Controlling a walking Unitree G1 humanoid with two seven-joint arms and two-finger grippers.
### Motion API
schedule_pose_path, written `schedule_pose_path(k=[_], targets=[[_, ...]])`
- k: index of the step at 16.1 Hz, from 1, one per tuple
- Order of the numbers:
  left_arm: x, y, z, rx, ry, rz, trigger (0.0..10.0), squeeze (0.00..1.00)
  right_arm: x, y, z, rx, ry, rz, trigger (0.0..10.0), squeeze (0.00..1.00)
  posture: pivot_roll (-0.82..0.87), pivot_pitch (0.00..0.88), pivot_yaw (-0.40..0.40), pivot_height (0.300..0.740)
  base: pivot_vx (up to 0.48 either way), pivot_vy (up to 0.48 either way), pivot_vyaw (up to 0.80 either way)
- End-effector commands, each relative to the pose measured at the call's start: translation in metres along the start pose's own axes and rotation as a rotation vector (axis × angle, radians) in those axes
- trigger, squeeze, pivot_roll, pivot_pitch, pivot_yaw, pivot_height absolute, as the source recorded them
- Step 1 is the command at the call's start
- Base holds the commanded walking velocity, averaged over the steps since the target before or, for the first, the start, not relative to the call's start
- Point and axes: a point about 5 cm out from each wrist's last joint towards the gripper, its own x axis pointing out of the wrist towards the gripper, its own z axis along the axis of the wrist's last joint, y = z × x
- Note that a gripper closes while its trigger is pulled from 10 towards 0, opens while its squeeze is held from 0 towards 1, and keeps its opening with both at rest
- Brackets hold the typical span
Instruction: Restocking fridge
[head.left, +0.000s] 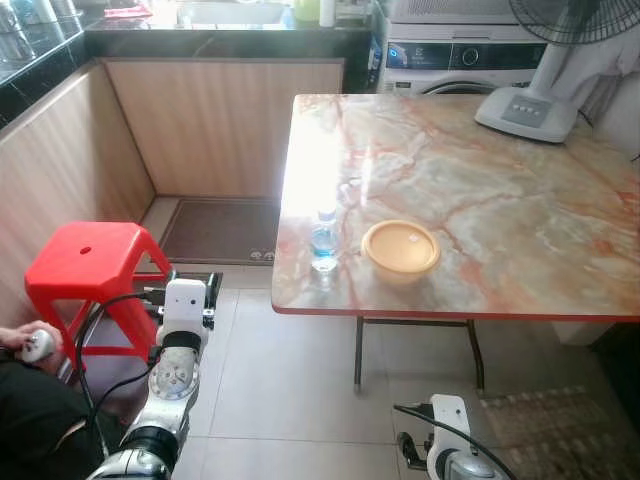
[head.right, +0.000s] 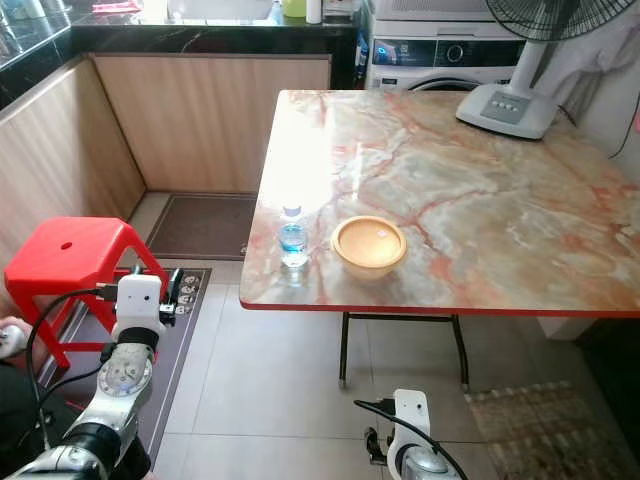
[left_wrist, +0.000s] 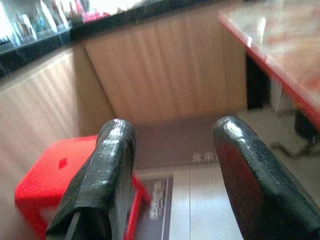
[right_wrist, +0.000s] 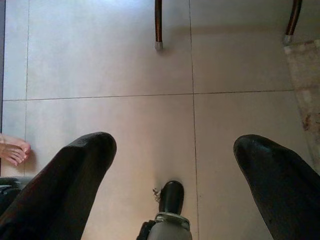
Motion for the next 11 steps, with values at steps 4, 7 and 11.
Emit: schedule_pose_path(k=[4,7,11], targets=[[0.025,-0.017,0.061,0.041,-0.264,-0.137,10.0,0.0,0.0,0.001,0.002,0.003,-0.011,-0.003,10.0,0.0,0.07,0.0,-0.005,0.74,0.0,0.0,0.0],[0.026,-0.032,0.082,0.057,-0.329,-0.203,10.0,0.0,0.0,0.002,0.001,0.003,-0.012,-0.005,10.0,0.0,0.06,0.0,0.005,0.74,0.0,0.0,0.0],[0.015,-0.015,0.059,0.056,-0.213,-0.128,10.0,0.0,0.0,0.002,-0.004,0.032,-0.03,-0.025,10.0,0.0,0.0,0.0,0.043,0.74,0.0,0.0,0.0]])
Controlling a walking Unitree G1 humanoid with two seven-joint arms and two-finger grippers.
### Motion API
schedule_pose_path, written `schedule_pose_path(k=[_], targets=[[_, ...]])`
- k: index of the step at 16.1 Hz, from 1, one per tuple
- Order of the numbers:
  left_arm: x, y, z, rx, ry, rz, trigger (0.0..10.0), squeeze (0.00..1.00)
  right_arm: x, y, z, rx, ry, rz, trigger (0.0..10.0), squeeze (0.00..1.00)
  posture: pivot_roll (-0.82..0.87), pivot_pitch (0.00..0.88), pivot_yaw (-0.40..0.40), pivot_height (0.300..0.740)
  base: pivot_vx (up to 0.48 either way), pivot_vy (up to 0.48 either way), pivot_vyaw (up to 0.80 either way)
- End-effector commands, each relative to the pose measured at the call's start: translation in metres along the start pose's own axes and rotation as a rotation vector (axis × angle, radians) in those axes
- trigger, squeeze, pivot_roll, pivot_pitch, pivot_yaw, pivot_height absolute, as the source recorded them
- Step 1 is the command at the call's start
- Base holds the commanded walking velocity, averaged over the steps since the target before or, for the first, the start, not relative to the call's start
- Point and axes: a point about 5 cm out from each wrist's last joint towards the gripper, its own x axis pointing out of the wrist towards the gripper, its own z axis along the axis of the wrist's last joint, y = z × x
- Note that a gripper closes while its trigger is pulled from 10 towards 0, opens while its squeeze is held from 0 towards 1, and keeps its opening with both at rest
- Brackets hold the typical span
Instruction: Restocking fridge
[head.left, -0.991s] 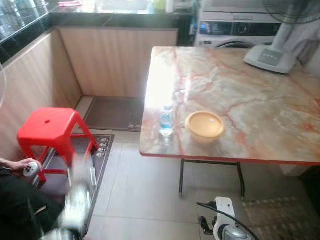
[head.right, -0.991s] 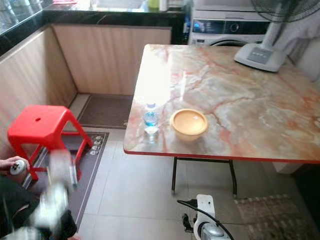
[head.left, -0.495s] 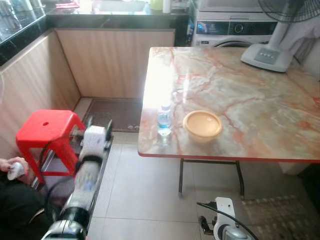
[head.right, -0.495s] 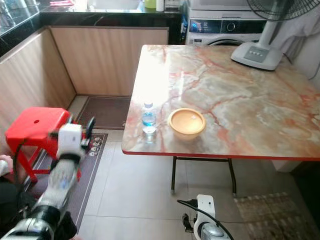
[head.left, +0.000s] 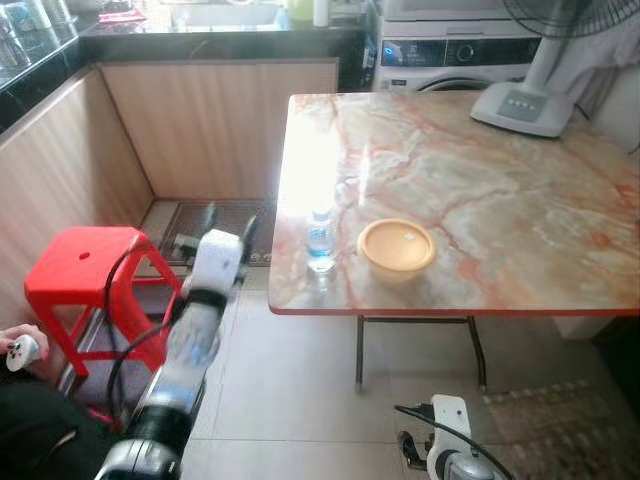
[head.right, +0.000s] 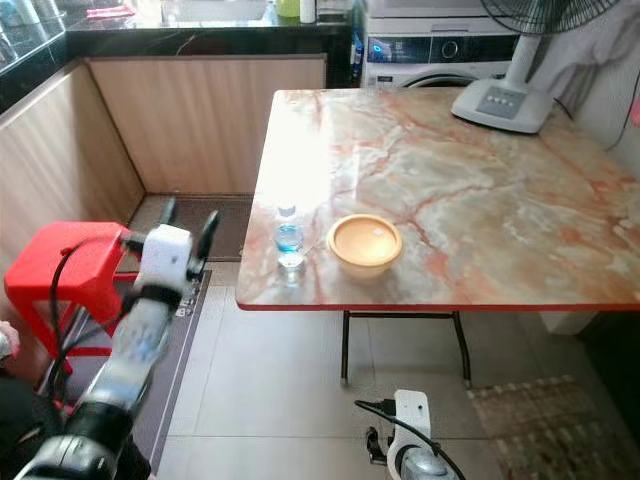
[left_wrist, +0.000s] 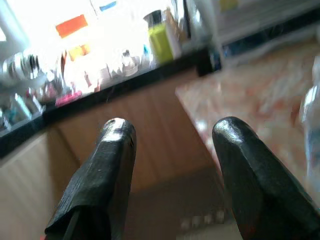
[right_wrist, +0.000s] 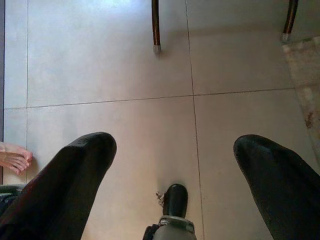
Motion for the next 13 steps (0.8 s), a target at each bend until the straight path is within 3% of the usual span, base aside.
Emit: schedule_pose_path(k=[1,2,5,8,11,13], targets=[[-0.006,0.01,-0.001,-0.023,0.013,0.033,10.0,0.0,0.0,0.0,-0.003,0.044,-0.015,-0.019,10.0,0.0,-0.01,0.0,0.048,0.74,0.0,0.0,0.0],[-0.008,0.013,-0.003,-0.076,0.03,0.071,10.0,0.0,-0.001,-0.002,-0.005,0.048,-0.015,-0.031,10.0,0.0,-0.01,0.0,0.05,0.74,0.0,0.0,0.0],[-0.009,0.013,0.01,-0.093,-0.014,0.066,10.0,0.0,-0.002,-0.006,-0.011,0.055,-0.005,-0.053,10.0,0.0,-0.01,0.0,0.048,0.74,0.0,0.0,0.0],[0.001,0.008,0.02,-0.139,-0.019,0.028,10.0,0.0,-0.002,-0.007,-0.009,0.054,-0.005,-0.057,10.0,0.0,0.01,0.0,0.036,0.74,0.0,0.0,0.0],[0.032,0.0,0.049,-0.345,-0.045,-0.024,10.0,0.0,0.0,-0.005,0.004,0.054,-0.048,-0.069,10.0,0.0,0.04,0.0,0.023,0.74,0.0,0.0,0.0],[0.044,0.004,0.058,-0.416,-0.034,-0.006,10.0,0.0,0.0,-0.007,0.006,0.047,-0.045,-0.088,10.0,0.0,0.06,0.0,0.008,0.74,0.0,0.0,0.0]])
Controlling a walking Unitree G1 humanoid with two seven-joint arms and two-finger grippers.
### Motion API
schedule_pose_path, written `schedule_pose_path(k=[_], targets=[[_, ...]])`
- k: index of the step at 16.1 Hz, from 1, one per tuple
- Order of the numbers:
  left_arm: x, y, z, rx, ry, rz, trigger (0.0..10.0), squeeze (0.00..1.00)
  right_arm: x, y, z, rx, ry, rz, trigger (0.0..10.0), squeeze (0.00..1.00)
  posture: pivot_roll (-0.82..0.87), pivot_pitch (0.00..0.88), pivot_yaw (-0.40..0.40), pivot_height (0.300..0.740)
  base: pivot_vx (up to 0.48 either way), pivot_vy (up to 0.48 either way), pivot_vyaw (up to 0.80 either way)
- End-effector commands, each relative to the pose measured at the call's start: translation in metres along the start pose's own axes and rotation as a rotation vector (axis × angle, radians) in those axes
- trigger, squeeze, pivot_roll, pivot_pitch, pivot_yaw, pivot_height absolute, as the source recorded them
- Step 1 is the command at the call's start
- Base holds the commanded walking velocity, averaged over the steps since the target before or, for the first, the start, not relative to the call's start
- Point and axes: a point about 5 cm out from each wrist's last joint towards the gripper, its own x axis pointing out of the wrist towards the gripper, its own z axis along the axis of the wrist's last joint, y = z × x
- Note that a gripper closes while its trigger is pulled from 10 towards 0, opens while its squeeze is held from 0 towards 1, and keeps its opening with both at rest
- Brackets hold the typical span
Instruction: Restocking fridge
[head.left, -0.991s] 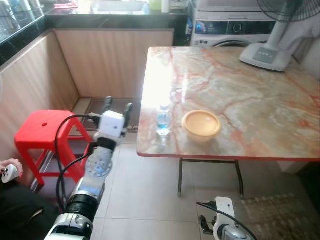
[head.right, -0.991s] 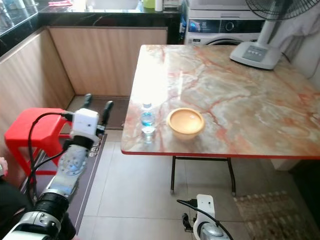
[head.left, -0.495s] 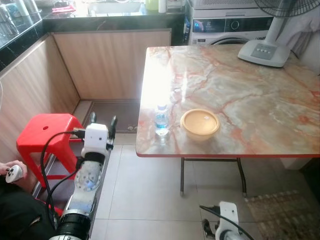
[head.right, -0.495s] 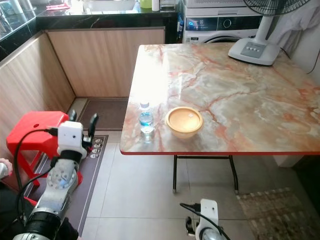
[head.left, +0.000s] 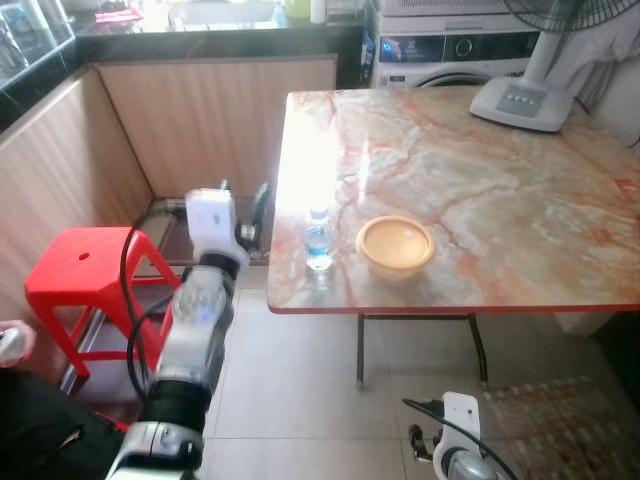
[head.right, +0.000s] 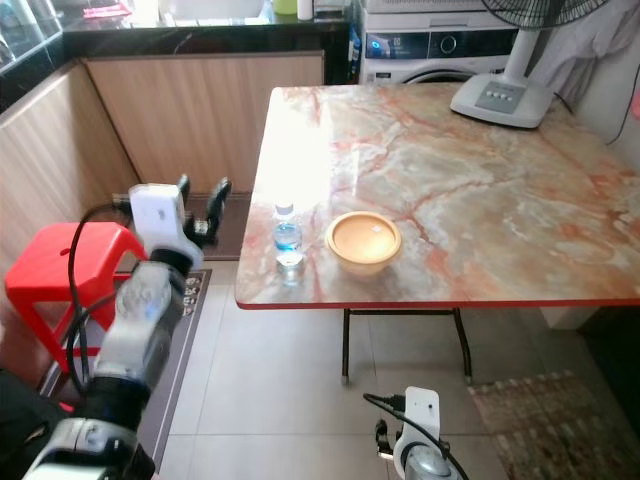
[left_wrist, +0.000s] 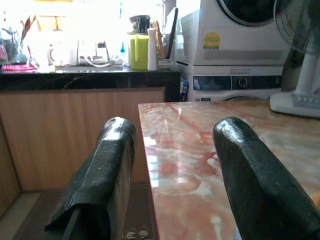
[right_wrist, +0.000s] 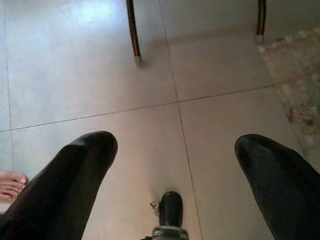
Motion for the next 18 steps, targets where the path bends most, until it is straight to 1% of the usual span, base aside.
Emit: schedule_pose_path(k=[1,2,3,4,5,8,14,15,18], targets=[[0.0064,0.0034,0.006,-0.005,0.015,-0.005,10.0,0.0,0.0002,0.0017,0.0006,-0.007,0.006,-0.004,10.0,0.0,0.07,0.0,0.004,0.74,0.0,0.0,0.0],[0.0079,-0.0004,0.0062,0.05,0.02,-0.04,10.0,0.0,0.0003,0.0024,0.0018,-0.005,-0.002,0.003,10.0,0.0,0.08,0.0,-0.003,0.74,0.0,0.0,0.0],[0.0081,-0.0003,0.004,0.076,0.036,-0.037,10.0,0.0,0.0004,0.0033,0.0027,-0.001,-0.009,0.009,10.0,0.0,0.09,0.0,-0.007,0.74,0.0,0.0,0.0],[0.0081,0.0022,0.0031,0.056,0.051,-0.019,10.0,0.0,0.0004,0.0042,0.0035,0.007,-0.014,0.009,10.0,0.0,0.09,0.0,-0.008,0.74,0.0,0.0,0.0],[0.0083,0.0027,0.0037,0.056,0.051,-0.02,10.0,0.0,0.0004,0.0046,0.004,0.017,-0.022,0.01,10.0,0.0,0.09,0.0,-0.009,0.74,0.0,0.0,0.0],[0.0103,0.0033,0.0086,0.073,0.051,-0.032,10.0,0.0,0.0004,0.0059,0.0044,0.021,-0.025,0.013,10.0,0.0,0.1,0.0,-0.01,0.74,0.252,0.0,0.0],[0.0111,-0.0008,0.0073,0.081,0.064,-0.053,10.0,0.0,0.0003,0.0054,0.001,0.023,-0.001,0.0,10.0,0.0,0.09,0.0,0.001,0.74,0.272,0.0,0.0],[0.0118,-0.0022,0.0079,0.086,0.063,-0.062,10.0,0.0,0.0003,0.0057,0.0004,0.03,0.001,0.0,10.0,0.0,0.09,0.0,0.002,0.74,0.292,0.0,-0.8],[0.0117,-0.0026,0.0083,0.089,0.062,-0.069,10.0,0.0,0.0003,0.0059,0.0005,0.013,0.0,0.006,10.0,0.0,0.09,0.0,0.003,0.74,0.292,0.0,-0.77]])
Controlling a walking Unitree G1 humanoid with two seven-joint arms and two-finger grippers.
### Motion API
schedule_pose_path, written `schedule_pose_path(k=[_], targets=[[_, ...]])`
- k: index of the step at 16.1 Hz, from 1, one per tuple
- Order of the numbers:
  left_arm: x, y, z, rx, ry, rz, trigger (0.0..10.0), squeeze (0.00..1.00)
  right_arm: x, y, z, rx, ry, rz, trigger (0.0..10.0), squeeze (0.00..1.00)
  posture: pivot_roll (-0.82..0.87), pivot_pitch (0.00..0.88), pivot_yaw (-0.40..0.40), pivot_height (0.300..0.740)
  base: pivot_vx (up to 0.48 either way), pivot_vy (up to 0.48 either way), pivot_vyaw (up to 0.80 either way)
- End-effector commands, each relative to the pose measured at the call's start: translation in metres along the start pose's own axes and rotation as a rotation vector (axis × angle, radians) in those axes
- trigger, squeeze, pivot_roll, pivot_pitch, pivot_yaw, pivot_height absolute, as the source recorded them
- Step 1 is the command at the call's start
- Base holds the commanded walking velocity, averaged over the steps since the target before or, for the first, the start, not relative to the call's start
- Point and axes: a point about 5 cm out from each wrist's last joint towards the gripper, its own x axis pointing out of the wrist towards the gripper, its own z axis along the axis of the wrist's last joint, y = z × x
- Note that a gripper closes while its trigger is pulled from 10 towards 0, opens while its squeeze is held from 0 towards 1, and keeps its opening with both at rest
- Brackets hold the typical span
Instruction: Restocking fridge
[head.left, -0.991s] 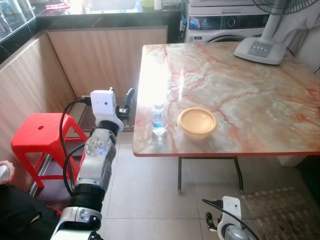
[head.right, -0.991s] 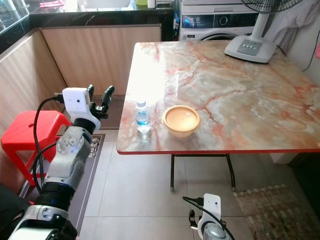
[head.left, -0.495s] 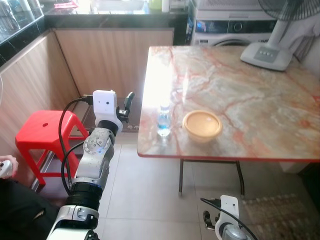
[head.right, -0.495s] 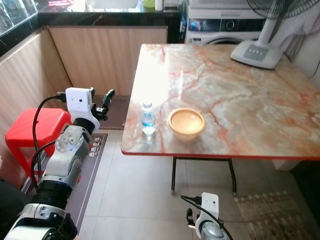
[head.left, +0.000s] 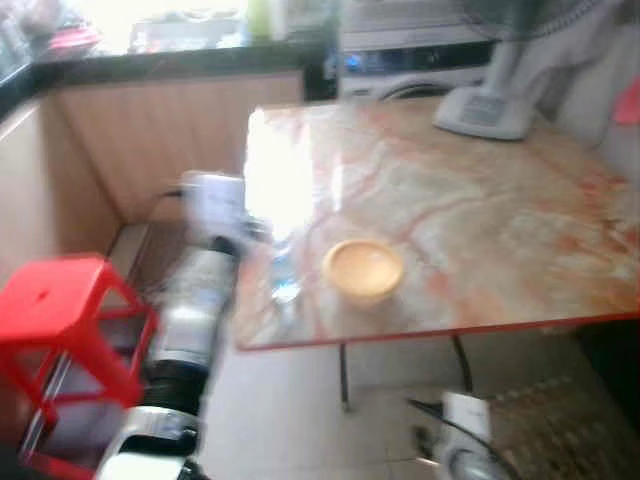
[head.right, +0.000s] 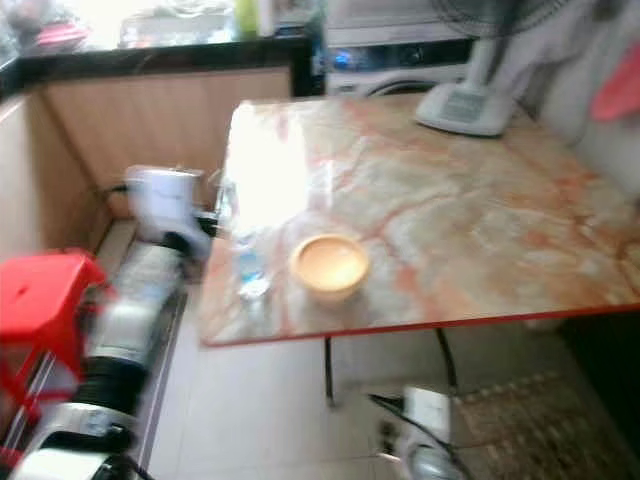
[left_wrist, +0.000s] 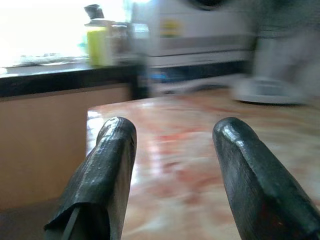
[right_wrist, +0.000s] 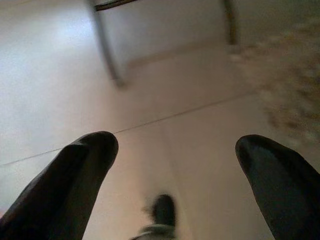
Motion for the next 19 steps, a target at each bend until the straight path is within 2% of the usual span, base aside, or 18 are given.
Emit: schedule_pose_path(k=[1,3,5,7,8,9,12,13,14,15,16,18,19], targets=[[0.0,0.015,0.007,0.047,-0.014,0.033,10.0,0.0,0.0,0.014,0.003,-0.006,-0.006,0.038,10.0,0.0,0.09,0.0,0.003,0.74,0.292,0.0,0.0],[0.0,0.015,0.01,0.054,-0.026,0.027,10.0,0.0,0.0,0.014,0.003,-0.011,-0.005,0.04,10.0,0.0,0.09,0.0,0.005,0.74,0.0,0.0,0.0],[0.002,0.013,0.025,0.063,-0.07,0.011,10.0,0.0,0.0,0.014,0.002,-0.019,-0.001,0.04,10.0,0.0,0.09,0.0,0.007,0.74,0.0,0.0,0.0],[0.01,0.008,0.065,0.105,-0.148,-0.049,10.0,0.0,0.0,0.014,0.001,-0.023,0.002,0.039,10.0,0.0,0.09,0.0,0.013,0.74,0.0,0.0,0.0],[0.012,0.006,0.079,0.139,-0.157,-0.081,10.0,0.0,0.0,0.014,0.0,-0.025,0.004,0.04,10.0,0.0,0.09,0.0,0.018,0.74,0.0,0.0,0.0],[0.013,0.005,0.09,0.13,-0.14,-0.103,10.0,0.0,0.0,0.015,-0.001,-0.028,0.007,0.04,10.0,0.0,0.08,0.0,0.031,0.74,0.0,0.0,0.0],[0.016,0.007,0.104,0.071,0.016,-0.106,10.0,0.0,-0.001,0.014,-0.009,-0.061,0.029,0.039,10.0,0.0,0.07,0.0,0.038,0.74,0.0,0.0,0.0],[0.013,0.01,0.095,0.1,0.203,-0.121,10.0,0.0,-0.002,0.013,-0.014,-0.057,0.041,0.031,10.0,0.0,0.11,0.0,0.02,0.74,0.0,0.0,0.0],[0.009,0.009,0.091,0.114,0.271,-0.157,10.0,0.0,-0.002,0.012,-0.016,-0.063,0.046,0.03,10.0,0.0,0.12,0.0,0.016,0.74,0.0,0.0,0.0],[-0.002,0.006,0.082,0.157,0.373,-0.244,10.0,0.0,-0.002,0.011,-0.02,-0.081,0.058,0.029,10.0,0.0,0.14,0.0,0.01,0.74,0.0,0.0,0.0],[-0.013,0.007,0.071,0.179,0.459,-0.284,10.0,0.0,-0.003,0.009,-0.024,-0.11,0.071,0.029,10.0,0.0,0.14,0.0,0.003,0.74,0.0,0.0,0.0],[-0.019,0.021,0.057,0.213,0.546,-0.208,10.0,0.0,-0.004,0.008,-0.029,-0.124,0.08,0.035,10.0,0.0,0.15,0.0,-0.014,0.74,0.0,0.0,0.0],[-0.022,0.023,0.051,0.202,0.566,-0.206,10.0,0.0,-0.004,0.007,-0.03,-0.129,0.079,0.039,10.0,0.0,0.15,0.0,-0.022,0.74,0.0,0.0,0.0]])
